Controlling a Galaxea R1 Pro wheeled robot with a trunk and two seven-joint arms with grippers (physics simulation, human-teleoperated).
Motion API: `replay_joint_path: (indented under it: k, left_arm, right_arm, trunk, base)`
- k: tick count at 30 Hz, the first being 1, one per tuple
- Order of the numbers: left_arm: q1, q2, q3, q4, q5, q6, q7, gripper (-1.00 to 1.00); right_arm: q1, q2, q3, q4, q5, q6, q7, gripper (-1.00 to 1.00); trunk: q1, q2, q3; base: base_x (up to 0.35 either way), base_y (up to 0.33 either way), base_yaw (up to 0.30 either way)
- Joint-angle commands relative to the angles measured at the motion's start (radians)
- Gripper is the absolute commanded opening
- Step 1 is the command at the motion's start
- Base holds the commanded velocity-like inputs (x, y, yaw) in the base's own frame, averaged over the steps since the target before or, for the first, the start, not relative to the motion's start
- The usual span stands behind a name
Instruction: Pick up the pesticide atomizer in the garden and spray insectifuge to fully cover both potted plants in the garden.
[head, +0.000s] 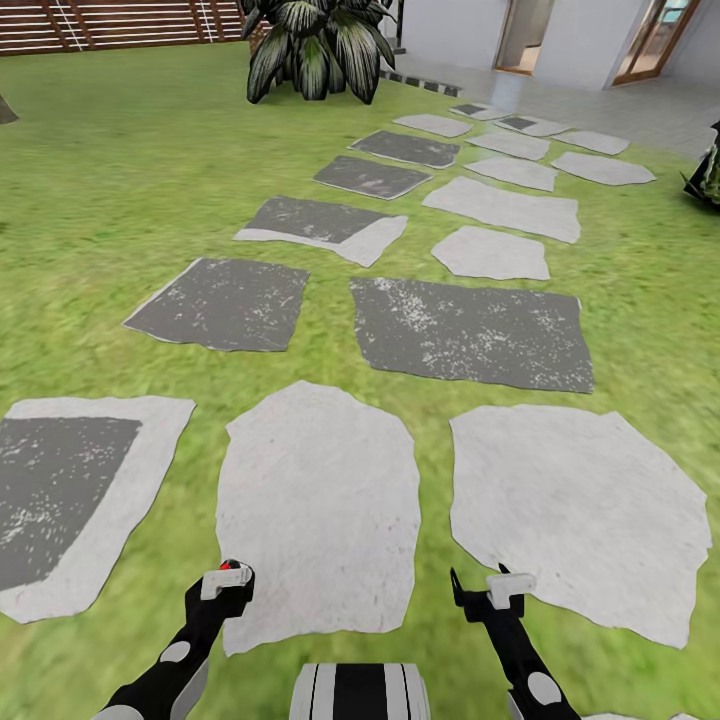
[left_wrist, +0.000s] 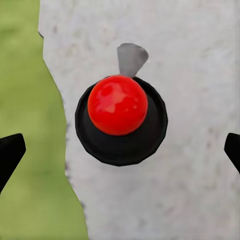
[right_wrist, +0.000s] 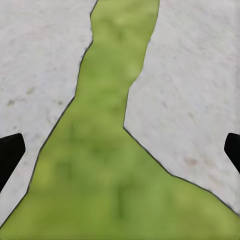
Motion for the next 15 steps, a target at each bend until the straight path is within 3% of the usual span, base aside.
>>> replay_joint_path:
  k: [1,15]
  left_arm:
    - [0.000,0.000,0.000,0.001,0.002,-0.003,0.000,1.00]
    - [0.000,0.000,0.000,0.001,0.000,-0.003,0.000,1.00]
  right_arm:
    - [0.000,0.000,-0.001,0.001,0.008,-0.002,0.000,1.00]
    - [0.000,0.000,-0.001,0.002,0.008,-0.002,0.000,1.00]
  trunk:
    - [0.000,0.000,-0.001]
    - [0.000,0.000,-0.001]
  base:
    - [0.002,0.000,0.000]
    - [0.000,0.000,0.000]
